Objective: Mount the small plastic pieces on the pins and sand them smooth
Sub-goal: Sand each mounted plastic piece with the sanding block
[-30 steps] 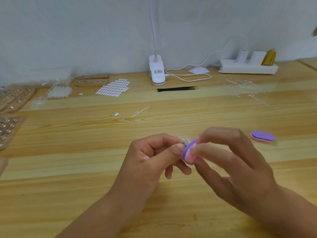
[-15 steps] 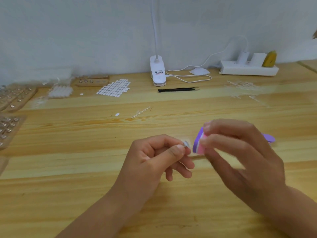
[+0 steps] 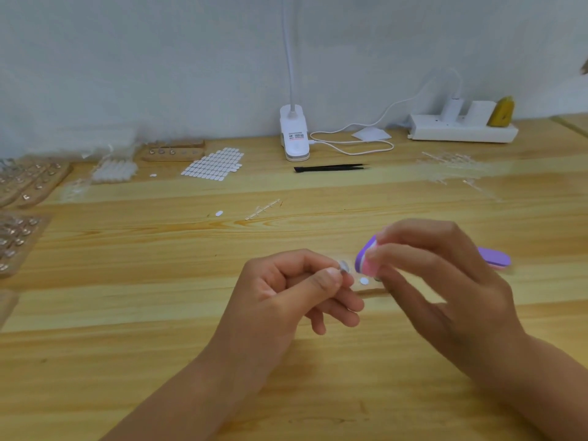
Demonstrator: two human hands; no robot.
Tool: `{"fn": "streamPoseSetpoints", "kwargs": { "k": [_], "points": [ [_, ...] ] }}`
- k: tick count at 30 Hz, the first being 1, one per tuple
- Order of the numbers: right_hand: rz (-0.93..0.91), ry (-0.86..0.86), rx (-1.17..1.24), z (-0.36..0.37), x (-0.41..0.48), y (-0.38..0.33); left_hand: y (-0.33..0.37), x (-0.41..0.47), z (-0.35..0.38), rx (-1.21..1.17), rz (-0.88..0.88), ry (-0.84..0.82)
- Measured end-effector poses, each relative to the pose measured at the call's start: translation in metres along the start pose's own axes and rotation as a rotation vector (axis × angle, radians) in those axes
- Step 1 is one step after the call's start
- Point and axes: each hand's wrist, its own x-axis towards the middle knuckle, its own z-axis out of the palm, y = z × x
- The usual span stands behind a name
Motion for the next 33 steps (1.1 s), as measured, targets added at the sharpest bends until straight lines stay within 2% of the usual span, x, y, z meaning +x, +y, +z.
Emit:
{"fn": "streamPoseSetpoints", "kwargs": {
  "k": [3,6,11,16,23,26,30,33],
  "points": [
    [-0.013,0.039,0.040,0.002,0.002,-0.007,0.000,0.001,0.001,0.006,-0.001,-0.020],
    [-0.092,-0.005,0.040,0.003,0.000,-0.013,-0.001,0.000,0.000,0.025,-0.002,-0.045],
    [-0.017,0.065,-0.001,-0.003,0.004,-0.002,0.000,-0.001,-0.003,0.015,-0.017,-0.054],
    [-0.114,0.040,0.023,-0.005,0.003,-0.014,-0.001,-0.001,-0.003,0.010,-0.038,-0.092],
    [0.021,0.134,-0.089,-0.011,0.007,0.000,0.000,-0.001,-0.002,-0.026,-0.065,-0.168],
    [0.131,0.059,0.045,-0.008,0.005,-0.007,0.000,-0.001,0.000,0.005,-0.058,-0.167],
    [0.304,-0.113,0.355,-0.013,-0.001,-0.016,-0.001,0.000,0.000,0.043,-0.057,-0.153],
    [0.375,-0.217,0.467,-0.017,0.000,-0.017,-0.002,0.001,0.000,0.052,-0.058,-0.195]
  ]
}}
